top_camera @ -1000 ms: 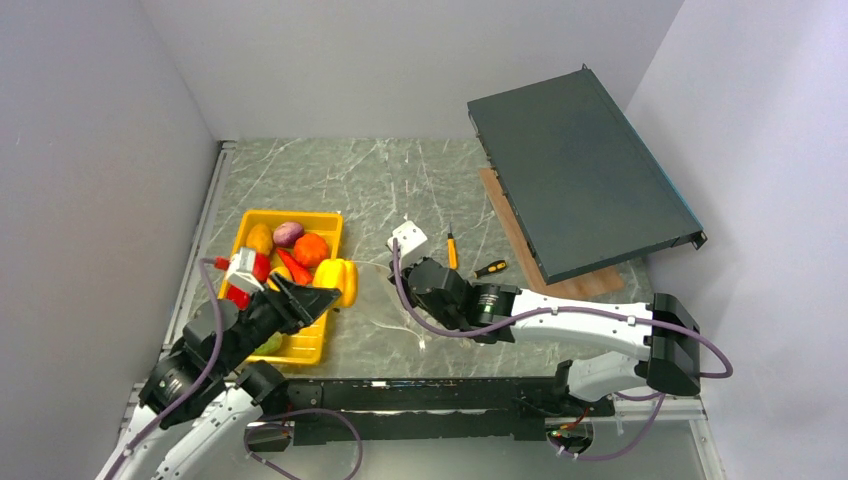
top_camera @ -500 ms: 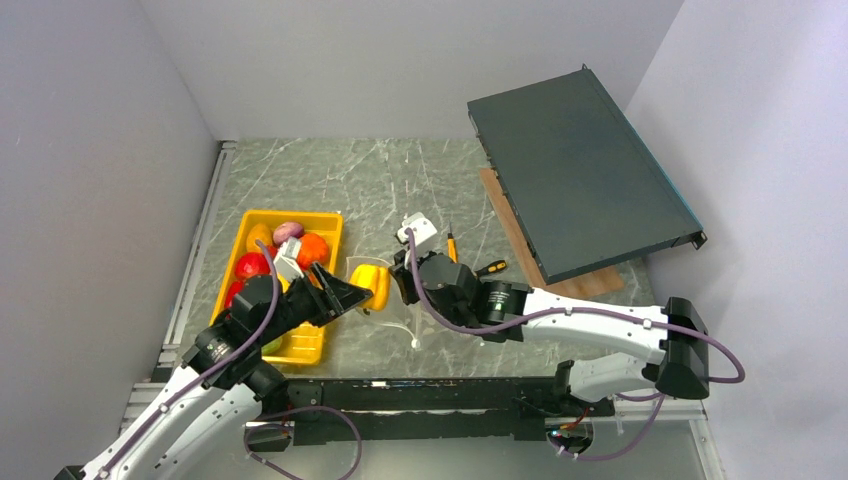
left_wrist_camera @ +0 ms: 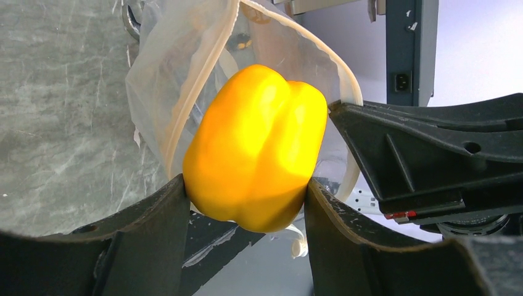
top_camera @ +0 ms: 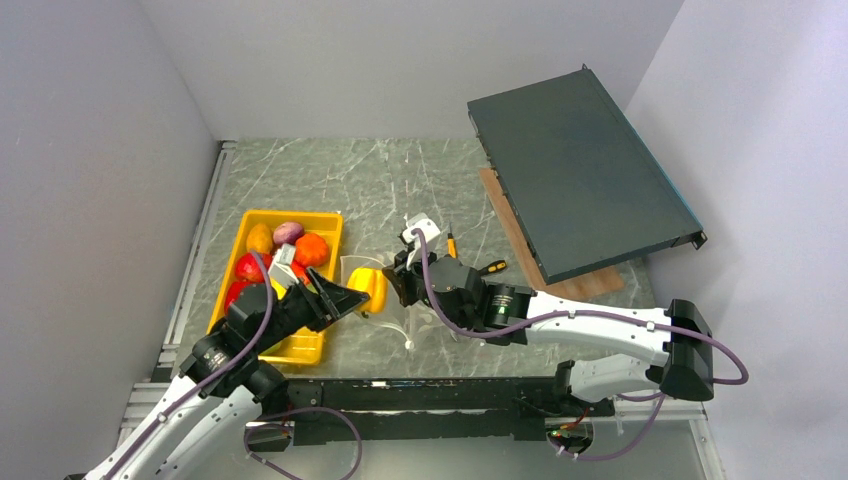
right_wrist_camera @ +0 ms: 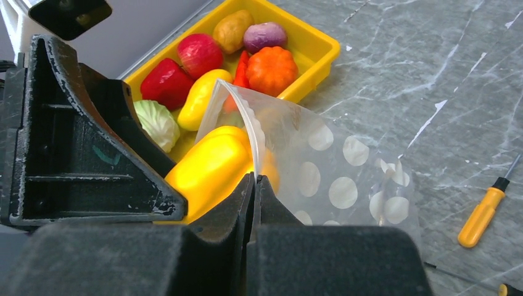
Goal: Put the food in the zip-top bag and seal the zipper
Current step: Place the fake vegetable in the zipper food storage bag, then adjust the zipper food storage bag at the center of the board.
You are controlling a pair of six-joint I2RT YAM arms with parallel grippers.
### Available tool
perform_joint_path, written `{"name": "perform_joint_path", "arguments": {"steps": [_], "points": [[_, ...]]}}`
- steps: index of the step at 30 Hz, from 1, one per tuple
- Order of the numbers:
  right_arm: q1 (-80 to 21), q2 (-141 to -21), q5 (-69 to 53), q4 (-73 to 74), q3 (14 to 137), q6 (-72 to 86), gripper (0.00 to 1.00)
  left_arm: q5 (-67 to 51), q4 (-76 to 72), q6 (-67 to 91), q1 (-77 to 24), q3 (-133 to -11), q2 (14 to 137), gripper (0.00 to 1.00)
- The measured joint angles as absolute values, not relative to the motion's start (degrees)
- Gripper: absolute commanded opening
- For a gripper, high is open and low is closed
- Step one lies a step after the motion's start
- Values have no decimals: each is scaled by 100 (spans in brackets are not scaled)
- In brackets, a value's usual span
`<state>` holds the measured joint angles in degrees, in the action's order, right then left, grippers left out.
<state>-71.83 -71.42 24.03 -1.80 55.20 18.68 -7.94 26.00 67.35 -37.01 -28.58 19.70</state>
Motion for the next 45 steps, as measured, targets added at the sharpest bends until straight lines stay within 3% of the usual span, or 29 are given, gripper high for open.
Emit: {"name": "perform_joint_path", "arguments": {"steps": [3,6,13,16,27,32,38,42,45], "points": [[-7183,-7144,2340,-193,5520,1909,0,-742,2606,6788,-3701,-2858,1966,63],[-7183,-7170,2298,-222,5520,1942,0,-635,2696,6866,-3701,-2862,1885,78],[-7183,-7293,2217,-235,5520,1999,0,-322,3063,6963,-3701,-3098,1481,97],[-7183,-7330,2196,-235,5520,2023,0,-209,3131,6991,-3701,-3253,1374,98],[-7183,-7338,2237,-231,5522,2062,0,340,4440,6840,-3701,-3850,1079,89],[-7183,-7341,2244,-224,5542,2071,0,244,4359,6893,-3701,-3424,624,90],[-7183,-7461,2246,-169,5837,2058,0,75,3994,7098,-3701,-2827,893,87],[-7192,-7588,2294,-5,6099,1977,0,-178,3411,7124,-3701,-2449,1402,69],[-7231,-7655,2355,167,6202,1835,0,-283,3199,7091,-3701,-2403,1769,38]]}}
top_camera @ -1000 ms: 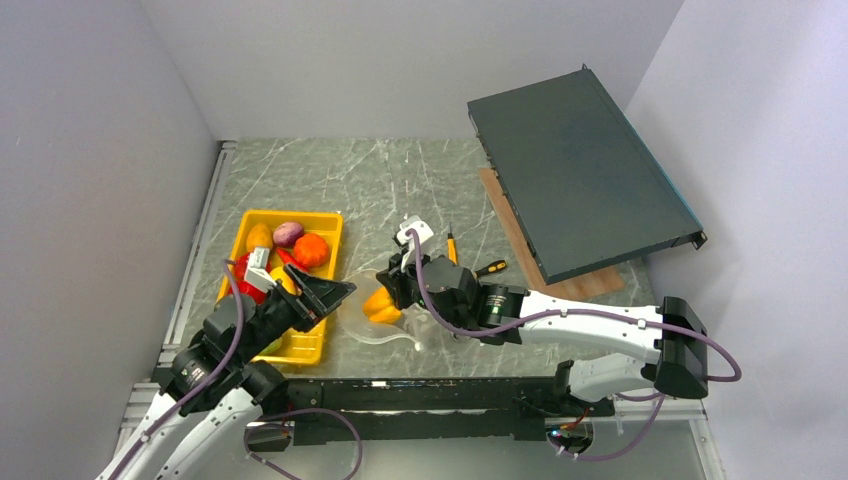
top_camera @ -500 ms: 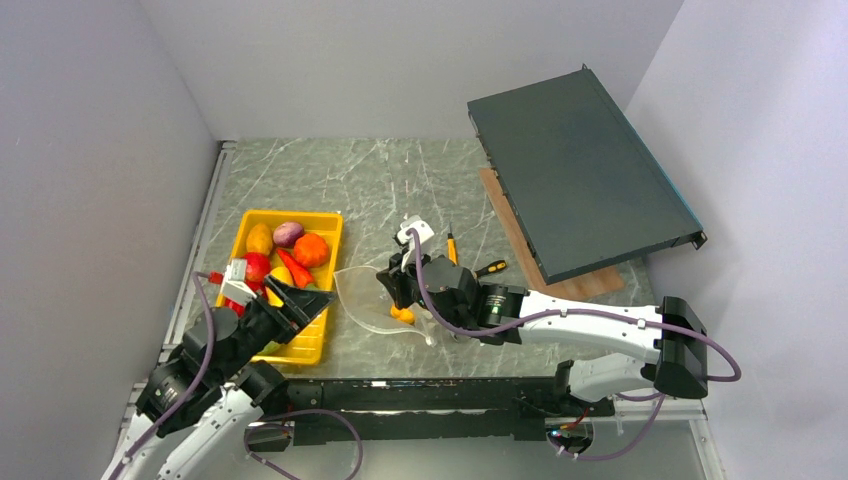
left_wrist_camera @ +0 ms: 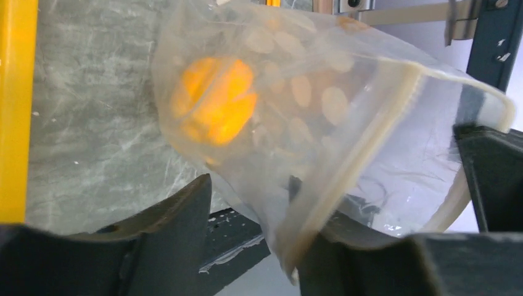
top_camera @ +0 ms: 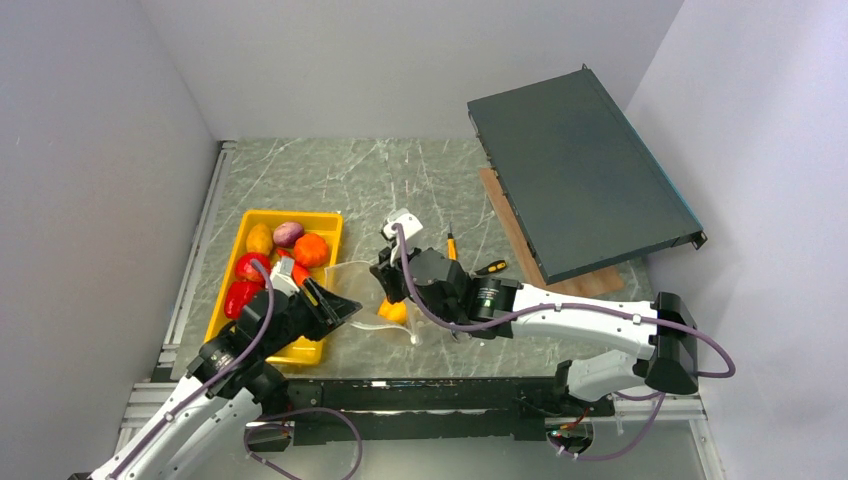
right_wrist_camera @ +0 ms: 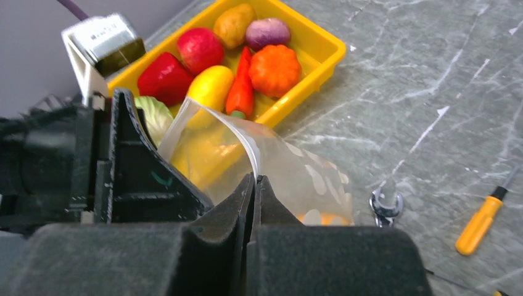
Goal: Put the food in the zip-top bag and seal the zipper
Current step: Adjust the zipper food storage bag at the center of the board.
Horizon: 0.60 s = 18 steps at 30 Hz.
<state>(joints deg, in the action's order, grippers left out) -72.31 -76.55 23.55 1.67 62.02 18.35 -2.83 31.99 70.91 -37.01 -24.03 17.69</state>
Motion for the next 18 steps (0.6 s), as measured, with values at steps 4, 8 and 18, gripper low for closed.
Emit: {"name": "perform_joint_path", "arguments": {"steps": [4,8,18], "points": [[-7293,-7655,2526,539,6208,1522,9,-204,3339,6901,-3701,-2561,1841,14],[-7308,-7690,2735,1223,6296,1144,26,-91,3505,6816,-3701,-2714,1590,14],[-7883,-8715,3153,3020,7782,1070,59,-8,3374,6971,-3701,-2412,1160,12]]}}
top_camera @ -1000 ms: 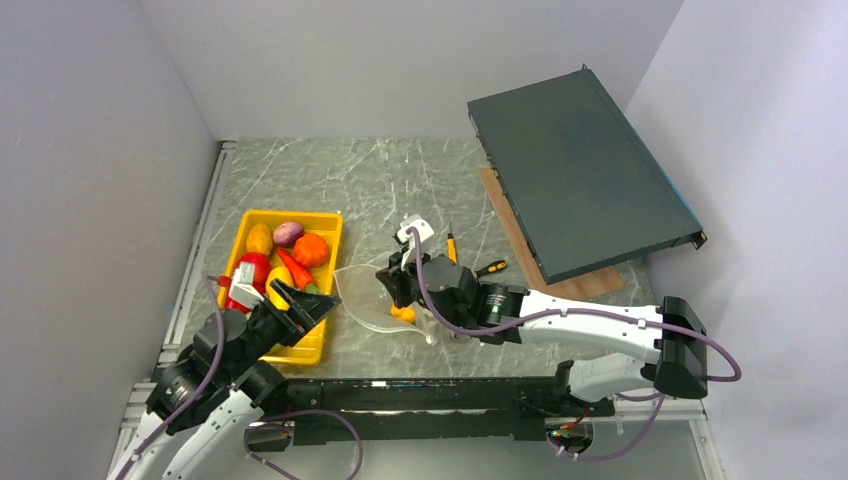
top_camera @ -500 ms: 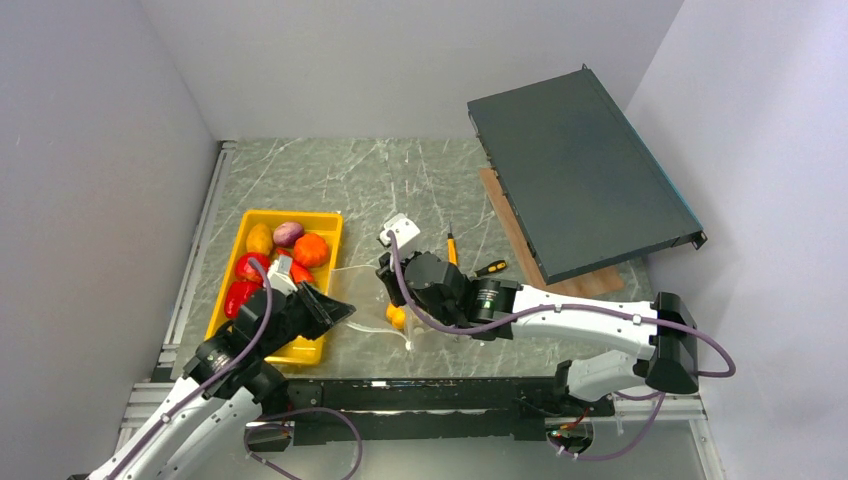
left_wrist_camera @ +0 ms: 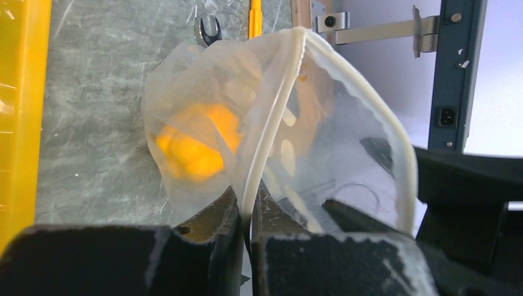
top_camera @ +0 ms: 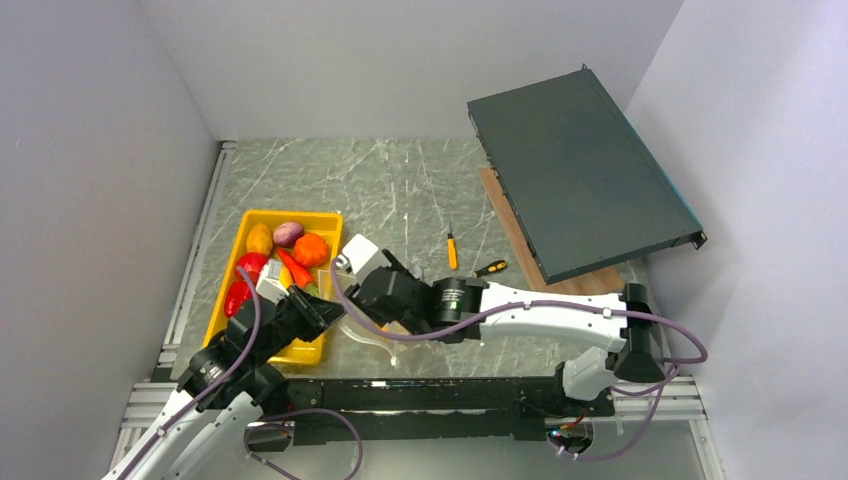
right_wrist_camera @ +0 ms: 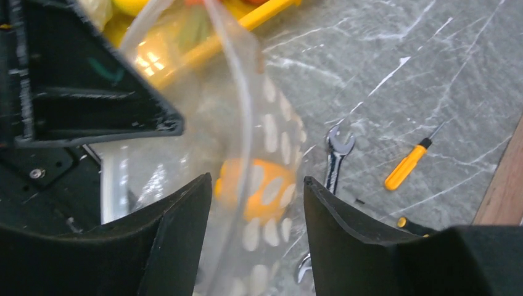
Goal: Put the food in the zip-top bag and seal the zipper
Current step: Adjust the zipper food storage bag at the center of the board.
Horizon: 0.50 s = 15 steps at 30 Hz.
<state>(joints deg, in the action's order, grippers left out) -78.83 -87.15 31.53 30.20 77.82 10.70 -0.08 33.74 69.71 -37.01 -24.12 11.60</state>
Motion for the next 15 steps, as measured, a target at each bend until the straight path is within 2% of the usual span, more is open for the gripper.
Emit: {"name": "perform_joint_path", "arguments": {"steps": [4,5,6,8,9,15], "points": [[-8141,-8982,3361,3450,8075,1459,58,-5,3433,6963,-3701,-2462,1264,12],[-8143,-8991,3406,3479,8075,1529,55,-5,3461,6960,-3701,-2482,1286,12],[-8132,-8993,3430,3535,8075,1597,44,-3,3494,6956,-3701,-2512,1304,12],[-8112,-8989,3402,3553,8064,1669,8,10,3507,6956,-3701,-2541,1308,14],[-8101,-8976,3369,3527,8042,1662,0,23,3509,6954,-3701,-2547,1306,14],[-8095,-8593,3301,3264,7616,1750,0,346,3868,6847,-3701,-2711,1367,15]]}}
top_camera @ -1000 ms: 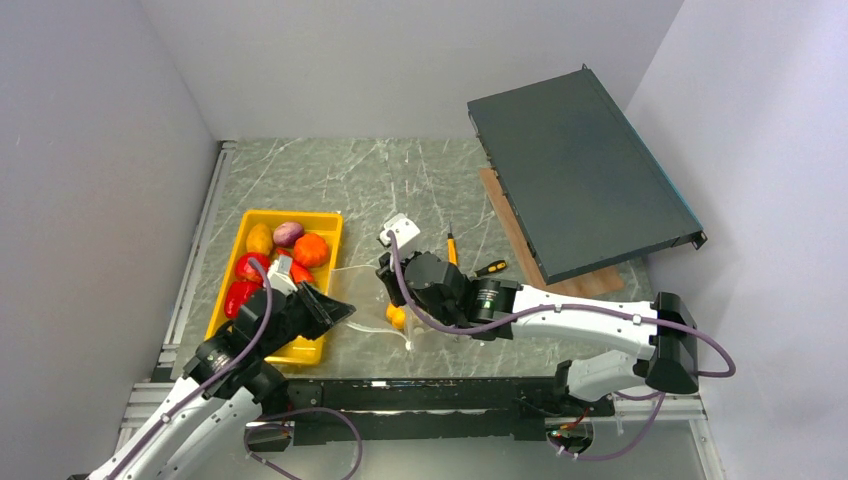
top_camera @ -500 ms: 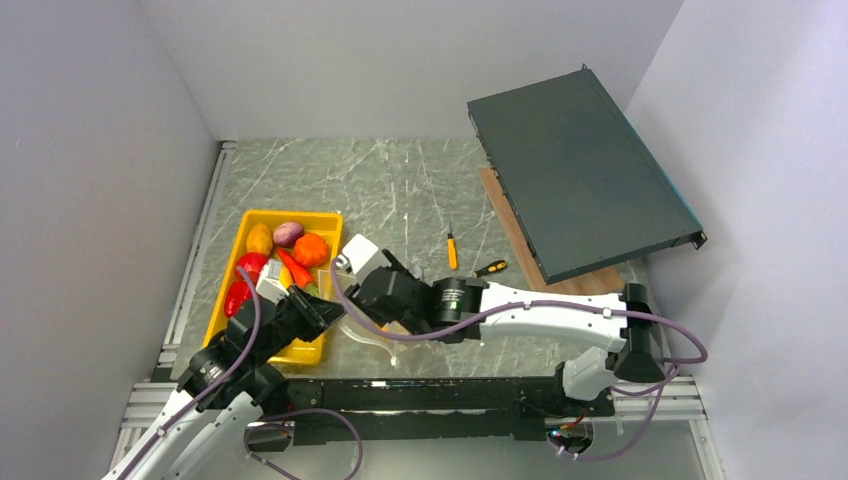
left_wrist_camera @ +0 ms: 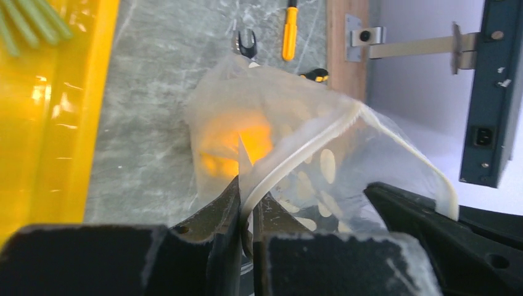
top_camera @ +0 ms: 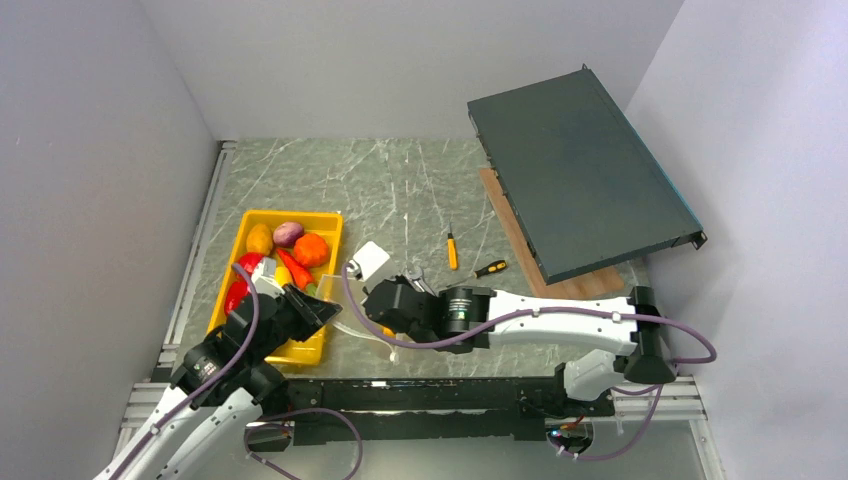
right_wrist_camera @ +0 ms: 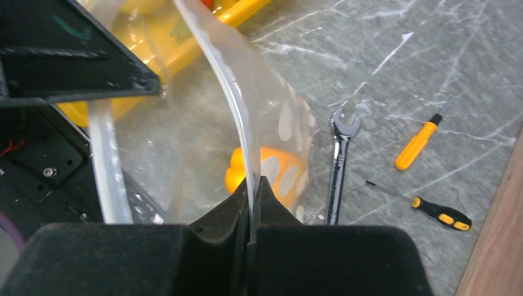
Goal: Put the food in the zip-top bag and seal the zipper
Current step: Adjust the zipper food storage bag at the center of the board, then pick up the fake vegetable from the bin.
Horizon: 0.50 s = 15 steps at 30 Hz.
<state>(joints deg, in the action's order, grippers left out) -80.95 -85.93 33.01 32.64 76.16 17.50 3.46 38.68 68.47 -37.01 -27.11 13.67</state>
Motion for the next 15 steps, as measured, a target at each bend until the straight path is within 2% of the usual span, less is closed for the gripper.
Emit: {"name": "perform_joint_path", "arguments": {"steps": [8,9,12,15], "points": [[-8062,-7894,3972,2779,6984,1809,0,565,4619,5787,-3701,-4132,3037,27],[-8053,-7852,4007,2685,6917,1815,0,513,4657,5623,-3701,-4287,3293,35],[-8047,-7787,4093,2528,6757,1848,0,405,4777,5275,-3701,-4613,3811,68],[-7990,-7787,4150,2405,6683,1870,0,283,4805,5030,-3699,-4628,3922,87]]}}
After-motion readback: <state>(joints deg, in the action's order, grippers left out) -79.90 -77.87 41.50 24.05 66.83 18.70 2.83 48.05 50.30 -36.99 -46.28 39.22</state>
